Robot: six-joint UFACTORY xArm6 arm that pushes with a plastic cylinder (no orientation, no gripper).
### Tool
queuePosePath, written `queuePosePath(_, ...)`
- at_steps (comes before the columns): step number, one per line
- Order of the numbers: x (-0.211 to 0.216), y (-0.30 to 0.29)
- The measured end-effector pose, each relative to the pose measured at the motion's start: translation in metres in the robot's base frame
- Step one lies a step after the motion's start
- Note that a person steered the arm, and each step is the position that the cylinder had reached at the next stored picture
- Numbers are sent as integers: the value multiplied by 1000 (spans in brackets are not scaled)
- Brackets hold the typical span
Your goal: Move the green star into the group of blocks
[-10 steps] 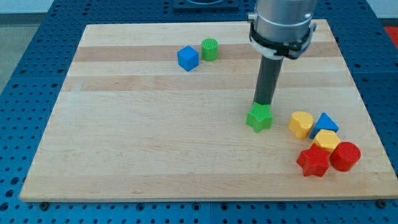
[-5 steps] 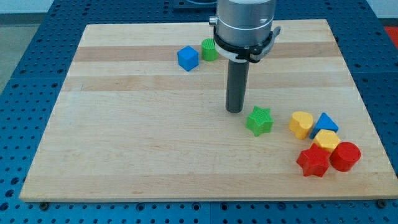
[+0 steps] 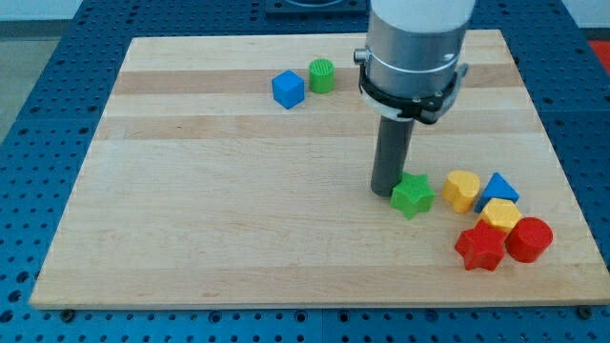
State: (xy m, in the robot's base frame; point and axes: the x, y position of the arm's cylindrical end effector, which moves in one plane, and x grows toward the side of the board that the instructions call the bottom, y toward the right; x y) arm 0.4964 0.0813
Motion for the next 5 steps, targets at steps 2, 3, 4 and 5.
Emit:
queuePosePath(2,15,13)
queuePosePath(3,16,22)
queuePosePath(4,16,32)
queuePosePath(5,16,41)
